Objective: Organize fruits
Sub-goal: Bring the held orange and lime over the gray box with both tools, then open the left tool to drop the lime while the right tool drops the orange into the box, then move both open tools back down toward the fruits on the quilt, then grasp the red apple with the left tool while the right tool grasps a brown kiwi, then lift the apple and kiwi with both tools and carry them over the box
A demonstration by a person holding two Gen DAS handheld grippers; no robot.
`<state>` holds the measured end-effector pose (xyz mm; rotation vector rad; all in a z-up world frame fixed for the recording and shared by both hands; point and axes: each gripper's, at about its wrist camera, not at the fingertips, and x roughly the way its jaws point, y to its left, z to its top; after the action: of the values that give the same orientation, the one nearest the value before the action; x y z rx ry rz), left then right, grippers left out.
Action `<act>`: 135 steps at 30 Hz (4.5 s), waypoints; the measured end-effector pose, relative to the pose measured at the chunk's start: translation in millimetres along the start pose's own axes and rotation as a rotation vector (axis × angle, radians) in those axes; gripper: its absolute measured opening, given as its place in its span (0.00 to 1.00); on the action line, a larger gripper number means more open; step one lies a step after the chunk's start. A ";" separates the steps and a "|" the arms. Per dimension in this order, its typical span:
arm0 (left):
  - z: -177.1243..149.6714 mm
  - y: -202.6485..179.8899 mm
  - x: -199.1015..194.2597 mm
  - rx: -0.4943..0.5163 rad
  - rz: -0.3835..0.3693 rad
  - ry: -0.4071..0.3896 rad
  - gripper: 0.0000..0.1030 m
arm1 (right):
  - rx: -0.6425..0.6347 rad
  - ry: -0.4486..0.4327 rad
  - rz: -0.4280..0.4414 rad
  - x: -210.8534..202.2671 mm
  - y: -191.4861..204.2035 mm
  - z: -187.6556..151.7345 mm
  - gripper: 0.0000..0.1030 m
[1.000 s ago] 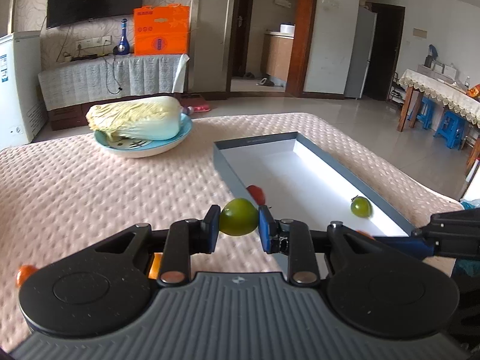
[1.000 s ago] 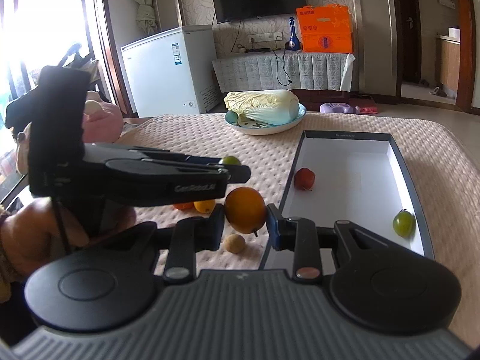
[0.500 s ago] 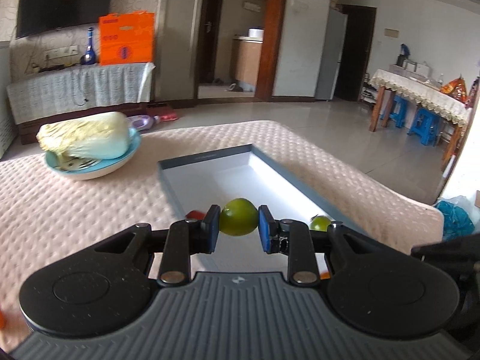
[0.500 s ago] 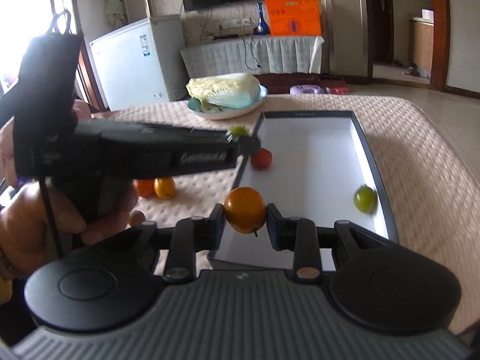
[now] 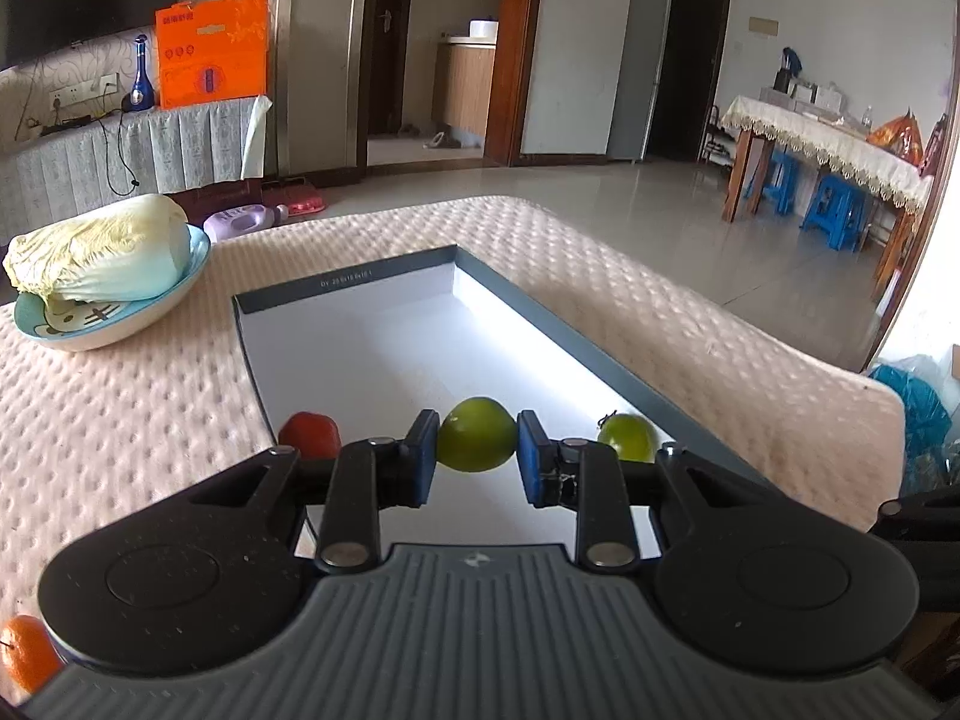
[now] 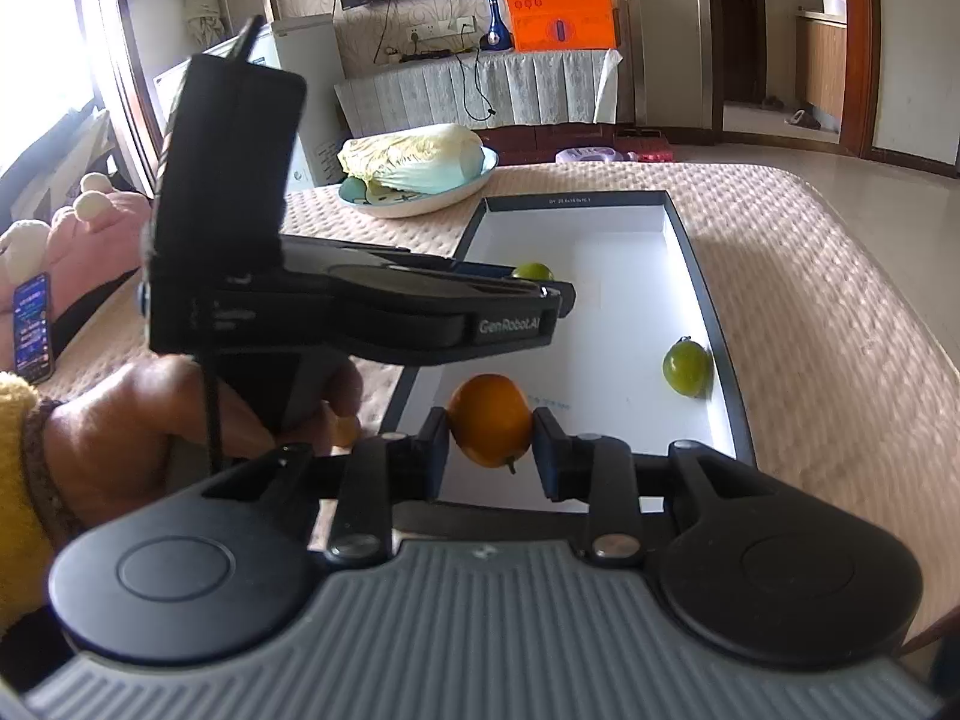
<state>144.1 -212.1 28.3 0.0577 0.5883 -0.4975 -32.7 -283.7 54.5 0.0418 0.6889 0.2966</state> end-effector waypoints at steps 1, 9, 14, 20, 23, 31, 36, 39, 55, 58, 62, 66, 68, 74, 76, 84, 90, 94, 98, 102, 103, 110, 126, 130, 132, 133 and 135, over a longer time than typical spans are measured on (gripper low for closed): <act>-0.1 0.1 1.2 0.002 -0.002 0.001 0.32 | 0.002 0.003 -0.001 0.9 -0.9 0.2 0.32; -0.2 0.3 -11.9 0.002 -0.022 -0.040 0.49 | 0.020 0.015 -0.013 9.0 -4.3 0.5 0.32; -0.4 -0.3 -21.3 -0.008 -0.023 -0.071 0.53 | 0.021 0.015 -0.027 16.0 -2.8 2.5 0.33; -1.2 9.9 -42.1 -0.059 0.014 -0.112 0.53 | 0.091 0.003 -0.092 26.9 -14.2 8.9 0.33; -2.3 14.5 -54.0 -0.071 0.030 -0.123 0.54 | 0.131 0.008 -0.106 34.5 -18.7 10.8 0.33; -8.7 26.6 -98.5 -0.088 0.065 -0.159 0.57 | 0.195 0.016 -0.152 51.1 -23.7 14.8 0.32; -15.5 28.8 -123.6 -0.076 0.088 -0.175 0.59 | 0.210 0.054 -0.206 62.9 -21.4 13.0 0.33; -19.7 33.6 -138.2 -0.088 0.097 -0.180 0.59 | 0.224 0.057 -0.233 65.6 -18.4 12.2 0.43; -64.8 65.7 -221.6 -0.175 0.262 -0.171 0.59 | 0.201 -0.092 -0.180 41.6 -3.9 18.7 0.51; -78.6 81.3 -233.5 -0.190 0.331 -0.136 0.59 | 0.160 -0.125 -0.125 34.6 1.3 20.1 0.51; -96.6 107.1 -246.6 -0.235 0.401 -0.095 0.59 | 0.076 -0.155 -0.011 26.4 18.3 19.9 0.51; -117.2 120.0 -250.1 -0.243 0.418 -0.053 0.59 | -0.066 -0.123 0.122 25.8 53.5 13.4 0.49; -129.2 120.7 -246.7 -0.238 0.411 -0.021 0.59 | -0.149 -0.067 0.141 34.0 72.1 7.7 0.44; -143.9 117.9 -230.1 -0.190 0.391 0.021 0.59 | -0.262 0.044 0.047 63.0 95.3 -2.6 0.36; -143.4 125.7 -224.1 -0.226 0.393 0.020 0.59 | -0.244 0.048 0.025 66.1 92.5 0.1 0.36; -147.9 151.4 -212.0 -0.312 0.388 0.055 0.59 | -0.259 0.095 -0.024 82.6 99.8 -9.2 0.34; -149.6 157.8 -200.2 -0.322 0.396 0.081 0.57 | -0.278 0.109 -0.042 91.2 106.3 -7.6 0.30; -150.4 157.1 -196.1 -0.308 0.408 0.079 0.47 | -0.279 0.113 -0.055 92.2 104.6 -6.4 0.26; -150.3 159.7 -194.1 -0.307 0.416 0.072 0.37 | -0.278 0.113 -0.045 90.4 103.2 -6.3 0.26; -150.1 157.9 -192.8 -0.293 0.428 0.073 0.37 | -0.229 0.105 0.013 84.2 98.5 -3.0 0.26; -149.7 157.7 -193.0 -0.294 0.429 0.073 0.37 | -0.213 0.097 0.039 81.7 97.6 -1.8 0.26; -141.9 151.5 -202.0 -0.328 0.416 0.040 0.37 | -0.124 0.059 0.178 67.5 91.5 5.0 0.26; -101.4 101.9 -203.2 -0.211 0.339 -0.032 0.37 | -0.092 -0.006 0.245 37.6 79.5 10.8 0.26; -86.8 92.9 -204.7 -0.191 0.302 -0.031 0.37 | -0.083 -0.025 0.251 32.4 74.0 13.7 0.26; -79.6 86.2 -203.5 -0.174 0.286 -0.037 0.37 | -0.080 -0.033 0.256 30.5 72.7 14.8 0.26; -76.1 82.9 -202.5 -0.162 0.283 -0.044 0.37 | -0.080 -0.038 0.259 29.8 72.5 15.7 0.26; -70.8 78.3 -198.8 -0.151 0.275 -0.050 0.37 | -0.081 -0.047 0.264 28.2 71.9 16.4 0.26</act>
<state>1.2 -43.4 70.8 -0.0176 0.5577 -0.1864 -20.1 -205.9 59.4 0.0628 0.6243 0.5747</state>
